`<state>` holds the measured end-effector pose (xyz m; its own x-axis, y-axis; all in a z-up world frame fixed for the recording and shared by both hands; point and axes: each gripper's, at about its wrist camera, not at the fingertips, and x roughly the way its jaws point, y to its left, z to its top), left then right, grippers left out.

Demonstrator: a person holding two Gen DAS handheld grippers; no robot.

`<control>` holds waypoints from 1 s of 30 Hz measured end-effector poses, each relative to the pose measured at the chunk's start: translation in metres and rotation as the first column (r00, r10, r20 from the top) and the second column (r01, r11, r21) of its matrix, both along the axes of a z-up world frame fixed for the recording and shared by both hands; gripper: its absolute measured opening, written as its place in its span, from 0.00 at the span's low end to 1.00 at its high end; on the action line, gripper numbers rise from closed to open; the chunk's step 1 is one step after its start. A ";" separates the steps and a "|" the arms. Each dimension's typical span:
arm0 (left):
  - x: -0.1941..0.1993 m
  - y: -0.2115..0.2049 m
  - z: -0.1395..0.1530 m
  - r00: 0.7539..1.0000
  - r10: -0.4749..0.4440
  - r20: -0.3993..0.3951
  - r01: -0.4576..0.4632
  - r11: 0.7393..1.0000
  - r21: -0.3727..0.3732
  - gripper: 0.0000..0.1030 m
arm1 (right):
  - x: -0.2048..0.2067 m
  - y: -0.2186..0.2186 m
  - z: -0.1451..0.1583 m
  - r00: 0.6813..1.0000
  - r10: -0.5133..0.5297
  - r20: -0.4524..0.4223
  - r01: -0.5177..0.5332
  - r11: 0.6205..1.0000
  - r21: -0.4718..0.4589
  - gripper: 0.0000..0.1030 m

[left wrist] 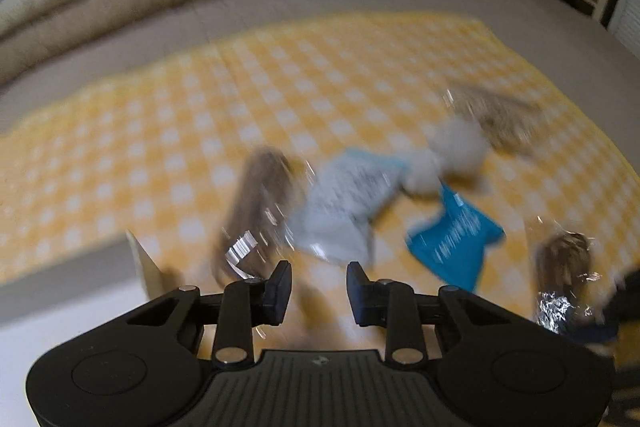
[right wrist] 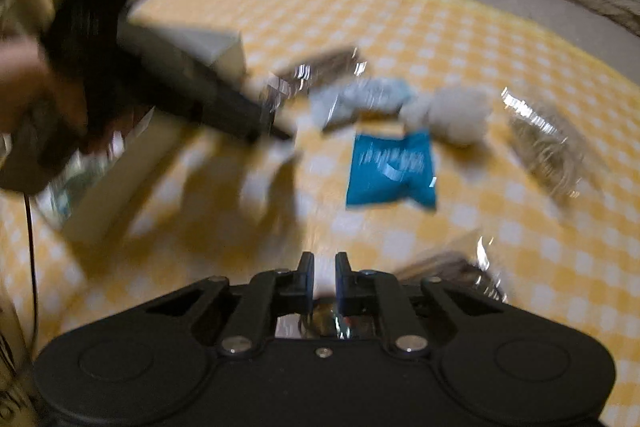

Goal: Organize soft objects
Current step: 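Grasp the bagged light-brown cord with the left tool while the right tool grasps the bagged dark cord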

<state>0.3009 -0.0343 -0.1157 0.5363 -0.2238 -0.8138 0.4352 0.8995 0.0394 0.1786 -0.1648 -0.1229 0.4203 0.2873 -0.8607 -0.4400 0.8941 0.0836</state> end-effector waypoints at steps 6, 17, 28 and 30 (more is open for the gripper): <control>0.020 0.007 -0.001 0.994 0.052 0.099 -0.057 0.997 0.053 0.58 | -0.012 -0.008 -0.006 0.997 0.042 -0.068 -0.050 0.993 -0.111 0.11; 0.053 0.003 -0.025 0.997 0.006 0.073 -0.015 0.993 0.115 0.70 | -0.021 -0.068 0.014 0.991 -0.071 -0.114 0.059 0.993 -0.100 0.15; 0.073 0.005 -0.037 0.992 0.123 -0.017 -0.122 0.991 0.059 0.65 | -0.011 -0.096 0.021 0.957 -0.290 -0.031 0.287 0.955 -0.074 0.67; 0.072 0.006 -0.036 0.992 0.122 -0.019 -0.121 0.991 0.065 0.57 | -0.008 -0.096 0.014 0.949 -0.313 -0.051 0.308 0.948 -0.085 0.72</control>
